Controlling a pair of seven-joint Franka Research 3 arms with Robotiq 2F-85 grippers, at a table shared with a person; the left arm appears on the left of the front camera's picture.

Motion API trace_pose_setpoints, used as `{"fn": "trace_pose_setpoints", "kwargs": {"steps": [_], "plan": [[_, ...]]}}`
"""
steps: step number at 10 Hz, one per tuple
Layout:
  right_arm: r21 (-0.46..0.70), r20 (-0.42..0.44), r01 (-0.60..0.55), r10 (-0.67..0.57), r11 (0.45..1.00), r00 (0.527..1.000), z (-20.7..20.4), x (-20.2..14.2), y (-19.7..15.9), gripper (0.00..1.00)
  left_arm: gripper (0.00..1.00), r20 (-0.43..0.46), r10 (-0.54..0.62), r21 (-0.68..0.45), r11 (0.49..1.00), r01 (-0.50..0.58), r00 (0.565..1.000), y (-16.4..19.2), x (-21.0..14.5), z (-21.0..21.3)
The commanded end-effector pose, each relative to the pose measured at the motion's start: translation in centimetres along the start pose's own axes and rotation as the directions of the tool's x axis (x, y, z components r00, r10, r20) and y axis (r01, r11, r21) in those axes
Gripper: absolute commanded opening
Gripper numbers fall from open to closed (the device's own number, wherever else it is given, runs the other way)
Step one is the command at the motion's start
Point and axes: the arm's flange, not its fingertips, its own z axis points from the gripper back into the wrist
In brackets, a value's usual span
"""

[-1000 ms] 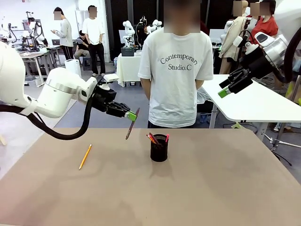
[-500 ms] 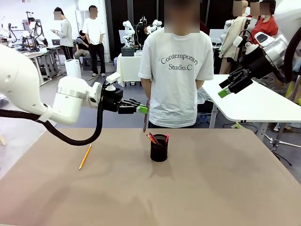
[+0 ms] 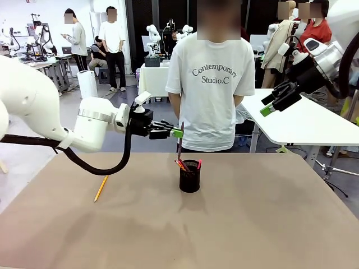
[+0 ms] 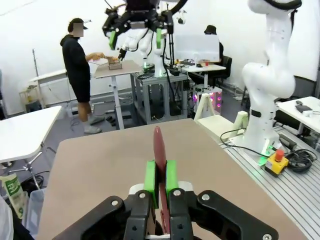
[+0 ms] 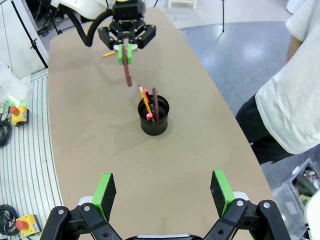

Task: Place the pens into the pen holder.
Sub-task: Pick up a writing instrument from the table and place it into the Pen holder.

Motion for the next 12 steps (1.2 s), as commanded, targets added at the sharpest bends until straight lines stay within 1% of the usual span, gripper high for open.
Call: {"fn": "trace_pose_setpoints", "kwargs": {"steps": [1, 4, 5, 6, 7, 8, 9, 10, 12], "plan": [[-0.013, -0.002, 0.004, -0.004, 1.000, 1.000, -0.1, 0.1, 0.1, 1.00, 0.00, 0.031, -0.013, 0.030, 0.999, 0.012, 0.999, 2.4, -0.1, -0.7], [-0.013, -0.002, 0.004, -0.004, 1.000, 1.000, -0.1, 0.1, 0.1, 1.00, 0.00, 0.066, 0.016, 0.031, 0.999, -0.018, 0.998, 4.9, -1.8, -1.1], [-0.013, -0.002, 0.004, -0.004, 1.000, 1.000, -0.1, 0.1, 0.1, 1.00, 0.00, 0.073, 0.046, 0.011, 0.999, -0.047, 0.996, 5.4, -2.2, -1.3], [-0.013, -0.002, 0.004, -0.004, 1.000, 1.000, -0.1, 0.1, 0.1, 1.00, 0.00, 0.052, 0.110, 0.013, 0.994, -0.111, 0.993, 5.9, -2.9, -1.3], [-0.013, -0.002, 0.004, -0.004, 1.000, 1.000, -0.1, 0.1, 0.1, 1.00, 0.00, 0.033, 0.129, 0.016, 0.991, -0.129, 0.991, 6.0, -3.6, -1.6], [-0.013, -0.002, 0.004, -0.004, 1.000, 1.000, -0.1, 0.1, 0.1, 1.00, 0.00, 0.026, 0.124, 0.023, 0.992, -0.125, 0.992, 6.1, -4.0, -1.7], [-0.013, -0.002, 0.004, -0.004, 1.000, 1.000, -0.1, 0.1, 0.1, 1.00, 0.00, 0.026, 0.129, 0.014, 0.991, -0.129, 0.991, 6.3, -4.7, -1.7], [-0.013, -0.002, 0.004, -0.004, 1.000, 1.000, -0.1, 0.1, 0.1, 1.00, 0.00, 0.032, 0.160, 0.002, 0.987, -0.160, 0.987, 6.4, -5.4, -1.8], [-0.013, -0.002, 0.004, -0.004, 1.000, 1.000, -0.1, 0.1, 0.1, 1.00, 0.00, 0.050, 0.164, -0.004, 0.986, -0.164, 0.985, 6.6, -5.8, -2.1]]}}
